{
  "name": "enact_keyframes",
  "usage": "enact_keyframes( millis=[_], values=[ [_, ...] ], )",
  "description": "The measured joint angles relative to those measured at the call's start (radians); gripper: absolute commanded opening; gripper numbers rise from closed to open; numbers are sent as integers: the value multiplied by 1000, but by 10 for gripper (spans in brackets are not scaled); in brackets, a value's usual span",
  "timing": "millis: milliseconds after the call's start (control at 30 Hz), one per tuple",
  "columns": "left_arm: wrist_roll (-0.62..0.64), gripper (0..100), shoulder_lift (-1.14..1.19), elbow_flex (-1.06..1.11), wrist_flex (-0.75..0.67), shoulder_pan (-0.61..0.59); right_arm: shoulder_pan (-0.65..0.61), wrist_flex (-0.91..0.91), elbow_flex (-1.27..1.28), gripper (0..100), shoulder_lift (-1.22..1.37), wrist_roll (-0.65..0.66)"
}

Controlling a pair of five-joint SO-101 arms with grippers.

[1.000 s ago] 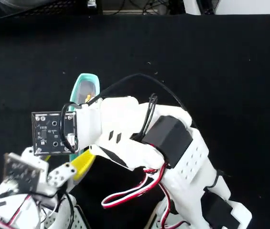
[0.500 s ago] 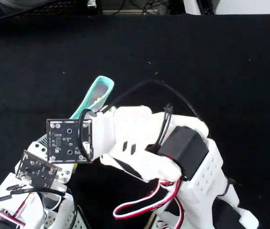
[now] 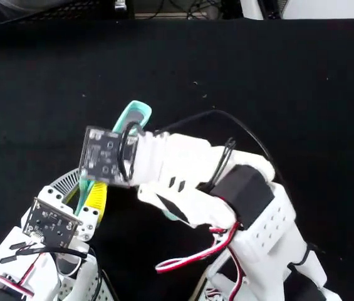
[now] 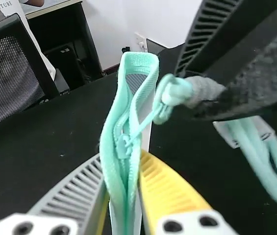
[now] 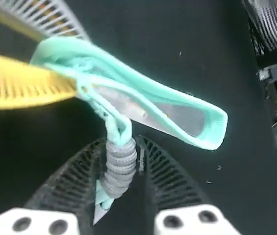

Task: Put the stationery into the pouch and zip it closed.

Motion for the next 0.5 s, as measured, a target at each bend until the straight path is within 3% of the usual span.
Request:
enact_keyframes(
  millis=[133,500],
  values=[
    [3,29,0,0,0,0,3,-15,8,183,-3,-64],
    [3,29,0,2,-11,-2,-110,-51,8,184,-3,-77]
  ],
)
